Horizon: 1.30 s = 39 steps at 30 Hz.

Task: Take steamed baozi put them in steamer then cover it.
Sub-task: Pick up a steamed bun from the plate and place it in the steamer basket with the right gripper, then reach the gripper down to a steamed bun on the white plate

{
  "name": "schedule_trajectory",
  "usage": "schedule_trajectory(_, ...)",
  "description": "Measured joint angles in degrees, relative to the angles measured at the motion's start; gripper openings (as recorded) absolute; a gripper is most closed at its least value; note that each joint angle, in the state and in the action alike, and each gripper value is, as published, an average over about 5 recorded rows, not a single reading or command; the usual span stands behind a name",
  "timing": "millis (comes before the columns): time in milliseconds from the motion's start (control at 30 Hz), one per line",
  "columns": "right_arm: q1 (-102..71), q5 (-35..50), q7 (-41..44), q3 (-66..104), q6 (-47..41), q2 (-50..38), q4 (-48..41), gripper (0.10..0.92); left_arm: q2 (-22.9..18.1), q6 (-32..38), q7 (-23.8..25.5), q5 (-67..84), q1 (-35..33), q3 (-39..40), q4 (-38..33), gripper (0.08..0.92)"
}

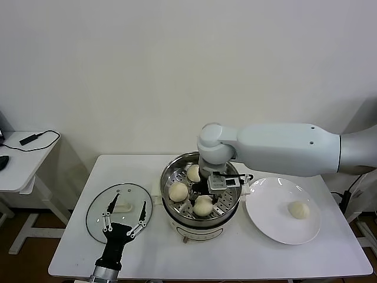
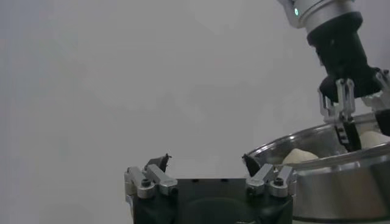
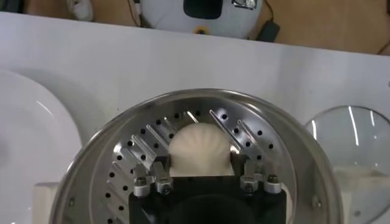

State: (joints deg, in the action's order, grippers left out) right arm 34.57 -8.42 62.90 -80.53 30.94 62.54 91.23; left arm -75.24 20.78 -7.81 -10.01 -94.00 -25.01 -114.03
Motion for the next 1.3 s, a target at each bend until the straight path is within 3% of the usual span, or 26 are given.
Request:
schedule_trajectory(200,-0.46,-1.52,-0.62,1.08,0.09,-0.68,0.29,0.819,0.1,-0.03,-0.06,0.01,0.01,-0.26,-0.03,0.823)
schedule_trajectory(633,1.89,4.31,6.6,8.43,-5.86,-9.16,-0.75,0.823,0.36,-0.13,-0.09,-0.14,-0.17,0.36,-0.49,0.823)
schedule_trajectory(933,2.09,13.17,11.53,9.23,-16.18,-20.07,-10.16,0.823,0.51,-0.33,-0.09,-0.28,-0.37,0.9,-1.07,0.823)
schedule_trajectory(1300,-6.6,15.83,8.94,11.85,-22.87,-30.04,-22.27,0.823,0.37,-1.03,-0.1,-0.37,-0.53,0.71,-1.78,0.823)
